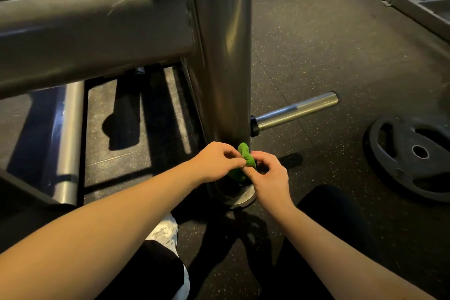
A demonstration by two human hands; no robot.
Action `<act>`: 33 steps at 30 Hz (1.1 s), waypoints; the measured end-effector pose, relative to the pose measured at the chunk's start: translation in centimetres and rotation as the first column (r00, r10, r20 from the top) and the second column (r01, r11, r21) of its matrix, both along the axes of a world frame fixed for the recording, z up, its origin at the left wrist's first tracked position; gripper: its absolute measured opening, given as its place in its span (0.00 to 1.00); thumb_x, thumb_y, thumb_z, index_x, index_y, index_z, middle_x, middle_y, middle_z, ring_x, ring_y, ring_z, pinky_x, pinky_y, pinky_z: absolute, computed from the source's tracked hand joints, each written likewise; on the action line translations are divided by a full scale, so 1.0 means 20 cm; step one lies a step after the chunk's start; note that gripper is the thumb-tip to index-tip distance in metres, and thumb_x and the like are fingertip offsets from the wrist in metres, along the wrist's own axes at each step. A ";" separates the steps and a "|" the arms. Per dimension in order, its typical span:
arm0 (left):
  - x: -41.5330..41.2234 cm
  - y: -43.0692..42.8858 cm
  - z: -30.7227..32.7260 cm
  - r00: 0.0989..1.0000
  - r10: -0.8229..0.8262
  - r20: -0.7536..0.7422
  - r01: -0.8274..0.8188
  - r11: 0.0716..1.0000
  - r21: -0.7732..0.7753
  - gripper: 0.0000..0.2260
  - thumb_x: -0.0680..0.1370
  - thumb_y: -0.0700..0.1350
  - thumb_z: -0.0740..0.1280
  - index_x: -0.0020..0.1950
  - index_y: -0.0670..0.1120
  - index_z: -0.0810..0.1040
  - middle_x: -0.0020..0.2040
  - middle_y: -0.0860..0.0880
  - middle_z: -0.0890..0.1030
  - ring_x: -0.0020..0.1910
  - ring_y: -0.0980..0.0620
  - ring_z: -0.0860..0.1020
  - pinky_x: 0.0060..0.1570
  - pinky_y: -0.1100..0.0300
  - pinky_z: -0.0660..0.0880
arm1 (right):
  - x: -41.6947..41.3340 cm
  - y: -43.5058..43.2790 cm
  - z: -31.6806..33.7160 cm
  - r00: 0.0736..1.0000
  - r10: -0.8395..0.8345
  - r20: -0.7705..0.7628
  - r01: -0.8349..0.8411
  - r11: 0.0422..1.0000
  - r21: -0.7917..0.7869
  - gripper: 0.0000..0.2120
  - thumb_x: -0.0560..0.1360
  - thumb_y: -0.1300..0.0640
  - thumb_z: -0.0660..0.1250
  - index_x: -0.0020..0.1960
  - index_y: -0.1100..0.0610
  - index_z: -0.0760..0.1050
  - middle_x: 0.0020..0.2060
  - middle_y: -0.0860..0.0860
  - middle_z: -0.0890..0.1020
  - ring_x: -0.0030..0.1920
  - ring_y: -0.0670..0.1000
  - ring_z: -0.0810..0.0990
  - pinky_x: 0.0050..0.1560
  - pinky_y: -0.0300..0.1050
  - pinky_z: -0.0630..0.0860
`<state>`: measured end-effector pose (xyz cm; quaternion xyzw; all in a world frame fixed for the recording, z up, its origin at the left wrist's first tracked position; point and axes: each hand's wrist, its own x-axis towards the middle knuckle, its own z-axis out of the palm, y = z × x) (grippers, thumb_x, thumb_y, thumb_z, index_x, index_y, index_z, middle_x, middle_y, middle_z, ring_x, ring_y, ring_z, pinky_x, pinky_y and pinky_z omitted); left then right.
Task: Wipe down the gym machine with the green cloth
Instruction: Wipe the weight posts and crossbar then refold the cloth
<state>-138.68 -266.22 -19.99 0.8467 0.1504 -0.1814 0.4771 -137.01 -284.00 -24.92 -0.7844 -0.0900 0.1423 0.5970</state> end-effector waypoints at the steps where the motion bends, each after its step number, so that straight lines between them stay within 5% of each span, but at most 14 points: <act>1: 0.00 0.00 0.00 1.000 -0.006 0.007 0.006 1.000 0.012 0.07 0.79 0.51 0.73 0.55 0.51 0.86 0.47 0.55 0.84 0.48 0.58 0.80 0.47 0.64 0.74 | 0.00 -0.01 0.00 1.000 0.004 -0.009 -0.004 1.000 0.010 0.14 0.75 0.59 0.75 0.57 0.47 0.82 0.56 0.42 0.81 0.59 0.40 0.79 0.58 0.37 0.77; 6: -0.01 -0.01 -0.03 0.994 -0.103 -0.027 0.105 0.993 0.059 0.14 0.79 0.48 0.73 0.64 0.51 0.83 0.54 0.55 0.83 0.55 0.56 0.80 0.60 0.57 0.76 | -0.02 -0.04 -0.02 0.993 0.027 -0.113 -0.019 0.998 0.066 0.17 0.75 0.66 0.73 0.59 0.49 0.82 0.57 0.44 0.83 0.60 0.42 0.80 0.64 0.41 0.77; 11: -0.01 0.00 -0.04 0.994 -0.109 0.014 0.104 0.977 0.188 0.12 0.82 0.46 0.69 0.65 0.50 0.82 0.56 0.53 0.83 0.55 0.54 0.80 0.61 0.54 0.77 | 0.00 -0.03 -0.02 0.988 0.026 -0.154 -0.019 0.999 0.043 0.19 0.74 0.66 0.74 0.60 0.48 0.79 0.55 0.44 0.83 0.58 0.43 0.81 0.59 0.42 0.81; 14: -0.01 0.03 -0.04 0.990 -0.139 0.002 0.135 0.963 0.235 0.11 0.82 0.45 0.67 0.64 0.52 0.83 0.56 0.53 0.82 0.56 0.53 0.79 0.62 0.51 0.77 | 0.03 -0.02 -0.01 0.984 0.042 -0.173 -0.052 0.997 -0.052 0.34 0.72 0.62 0.77 0.73 0.46 0.69 0.65 0.40 0.75 0.62 0.43 0.77 0.57 0.37 0.78; 17: 0.00 0.04 -0.04 0.983 -0.184 -0.010 0.181 0.952 0.249 0.10 0.82 0.44 0.67 0.60 0.55 0.83 0.55 0.54 0.81 0.55 0.54 0.79 0.60 0.51 0.78 | 0.06 -0.01 0.00 0.944 0.194 -0.268 -0.195 0.981 0.026 0.47 0.72 0.62 0.77 0.81 0.43 0.55 0.69 0.37 0.69 0.66 0.41 0.75 0.61 0.33 0.72; 19: 0.00 0.05 -0.03 0.979 -0.202 -0.005 0.197 0.947 0.254 0.10 0.82 0.44 0.67 0.60 0.55 0.83 0.54 0.55 0.81 0.54 0.55 0.79 0.60 0.51 0.78 | 0.07 -0.01 0.00 0.937 0.245 -0.248 -0.244 0.969 0.037 0.43 0.72 0.62 0.77 0.79 0.42 0.61 0.66 0.38 0.74 0.64 0.39 0.76 0.62 0.32 0.73; 22: 0.01 0.04 -0.03 0.987 -0.158 0.008 0.149 0.946 0.289 0.08 0.82 0.45 0.67 0.59 0.53 0.83 0.53 0.54 0.82 0.53 0.54 0.79 0.59 0.52 0.78 | 0.08 -0.01 -0.01 0.958 0.187 -0.215 -0.191 0.982 0.000 0.20 0.72 0.59 0.79 0.61 0.51 0.79 0.50 0.46 0.84 0.53 0.44 0.83 0.52 0.37 0.80; 25: 0.02 0.05 -0.01 0.998 -0.060 0.000 0.057 0.948 0.312 0.07 0.82 0.48 0.67 0.58 0.51 0.83 0.54 0.53 0.82 0.54 0.53 0.79 0.59 0.54 0.77 | 0.07 -0.04 -0.02 0.961 0.128 -0.245 -0.117 0.991 0.059 0.08 0.73 0.60 0.78 0.48 0.57 0.80 0.36 0.47 0.83 0.39 0.43 0.82 0.41 0.36 0.78; 30: 0.05 0.06 0.01 0.927 0.374 0.027 -0.370 0.900 0.230 0.18 0.79 0.57 0.71 0.61 0.46 0.76 0.51 0.48 0.80 0.50 0.46 0.79 0.48 0.53 0.76 | 0.12 -0.04 0.04 0.955 -0.158 -0.250 0.171 0.985 0.029 0.08 0.76 0.56 0.74 0.52 0.54 0.78 0.46 0.53 0.84 0.48 0.52 0.84 0.51 0.50 0.83; 33: 0.06 0.05 0.02 0.810 0.586 0.029 -0.586 0.807 0.079 0.33 0.75 0.60 0.74 0.72 0.45 0.67 0.61 0.44 0.78 0.58 0.42 0.79 0.57 0.48 0.78 | 0.18 0.04 0.17 0.938 -0.318 -0.140 0.334 0.936 0.111 0.07 0.79 0.56 0.71 0.54 0.54 0.75 0.48 0.52 0.81 0.47 0.46 0.82 0.46 0.44 0.80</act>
